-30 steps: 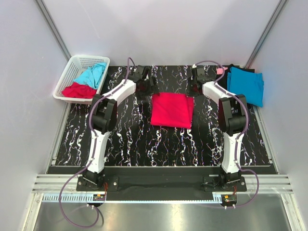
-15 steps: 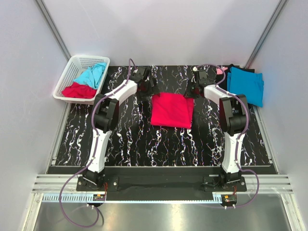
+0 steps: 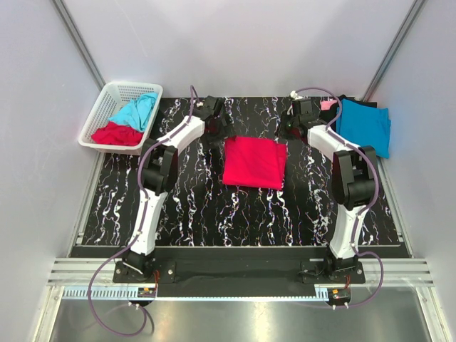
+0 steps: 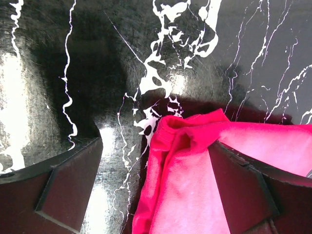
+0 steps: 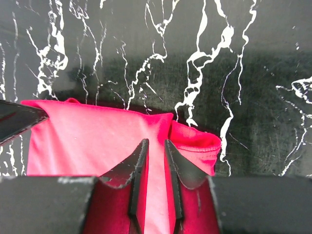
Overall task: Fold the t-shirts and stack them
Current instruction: Fold the tshirt
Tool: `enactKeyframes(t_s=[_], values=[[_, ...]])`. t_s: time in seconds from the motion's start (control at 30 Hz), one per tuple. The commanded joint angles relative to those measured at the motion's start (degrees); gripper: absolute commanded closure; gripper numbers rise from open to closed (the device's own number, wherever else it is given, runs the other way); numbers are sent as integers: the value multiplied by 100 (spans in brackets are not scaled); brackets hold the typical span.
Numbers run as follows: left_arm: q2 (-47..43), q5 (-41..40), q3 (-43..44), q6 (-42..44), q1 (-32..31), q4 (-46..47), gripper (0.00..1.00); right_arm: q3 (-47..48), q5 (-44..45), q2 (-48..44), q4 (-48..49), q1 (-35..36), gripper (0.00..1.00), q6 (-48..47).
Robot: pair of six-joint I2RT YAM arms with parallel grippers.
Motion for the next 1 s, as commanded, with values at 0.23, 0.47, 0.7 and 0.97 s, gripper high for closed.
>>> enactKeyframes(t_s=[0.23,0.47,0.7,0.97], values=[[192,-108,219,-45,13,-107,1,52,-46,40,55,16,69,-164],[184,129,307,25,22,-107,1,114,-362,329,63,25,67,-164],[105,191,325,96,22,-90,1,228,-609,470,63,25,68,-111],[122,525,395,105,22,42,12,325,-1022,523,28,16,85,-85]])
